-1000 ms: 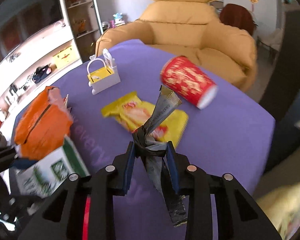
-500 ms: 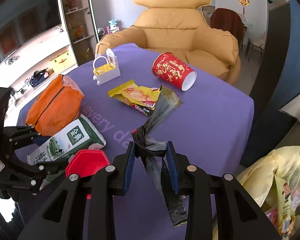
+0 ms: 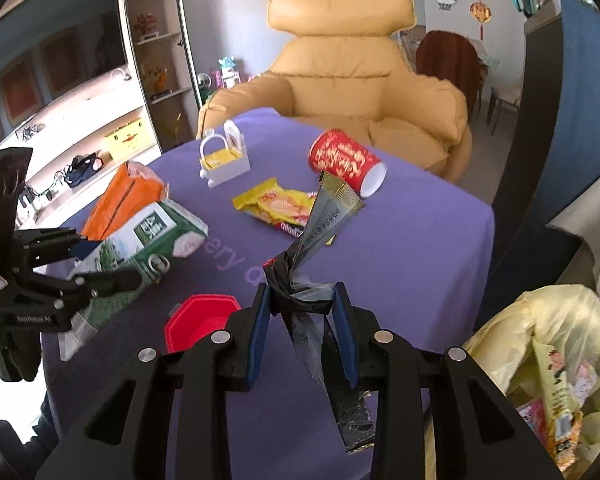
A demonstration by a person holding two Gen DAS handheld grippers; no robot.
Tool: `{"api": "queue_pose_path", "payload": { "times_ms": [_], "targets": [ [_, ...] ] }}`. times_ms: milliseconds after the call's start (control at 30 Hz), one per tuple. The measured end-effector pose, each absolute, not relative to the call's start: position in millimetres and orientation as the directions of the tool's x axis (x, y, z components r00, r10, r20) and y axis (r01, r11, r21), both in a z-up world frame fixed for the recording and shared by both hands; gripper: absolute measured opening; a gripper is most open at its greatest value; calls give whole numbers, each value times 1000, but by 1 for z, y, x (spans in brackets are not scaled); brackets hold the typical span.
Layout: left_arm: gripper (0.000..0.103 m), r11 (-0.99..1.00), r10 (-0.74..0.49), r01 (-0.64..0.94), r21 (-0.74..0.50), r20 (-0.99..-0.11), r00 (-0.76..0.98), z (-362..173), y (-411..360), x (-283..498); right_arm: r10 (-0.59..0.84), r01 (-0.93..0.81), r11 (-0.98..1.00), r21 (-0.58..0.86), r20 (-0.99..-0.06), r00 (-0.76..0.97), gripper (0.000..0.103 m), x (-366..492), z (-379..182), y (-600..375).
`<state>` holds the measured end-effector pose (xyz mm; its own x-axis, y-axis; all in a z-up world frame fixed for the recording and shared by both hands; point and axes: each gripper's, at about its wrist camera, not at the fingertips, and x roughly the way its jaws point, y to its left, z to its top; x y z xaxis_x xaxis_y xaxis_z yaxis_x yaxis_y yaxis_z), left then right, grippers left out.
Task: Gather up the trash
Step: 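Carry the milk carton and black strip over the yellow-lined bin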
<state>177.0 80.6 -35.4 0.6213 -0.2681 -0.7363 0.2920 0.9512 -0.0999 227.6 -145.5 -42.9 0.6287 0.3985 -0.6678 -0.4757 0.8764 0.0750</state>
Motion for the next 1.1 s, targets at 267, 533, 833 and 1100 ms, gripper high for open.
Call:
{"api": "queue_pose_path", "payload": {
  "times_ms": [267,533,833,1100],
  "targets": [
    [49,946,-304,304,-118,-653,694,0,80,166,391,-464,884,51,-623,677,31,212,-14,-156],
    [49,936,-347,316,-155,-560,753,32,69,162,385,-447,894,38,-575,722,31,198,11,-174],
    [49,902,-427,402,-158,-472,771,56,16,167,333,-374,927,25,-512,792,31,174,38,-221],
    [49,831,-542,526,-181,-475,693,50,-65,186,201,-246,969,-20,-513,834,30,159,38,-296]
  ]
}}
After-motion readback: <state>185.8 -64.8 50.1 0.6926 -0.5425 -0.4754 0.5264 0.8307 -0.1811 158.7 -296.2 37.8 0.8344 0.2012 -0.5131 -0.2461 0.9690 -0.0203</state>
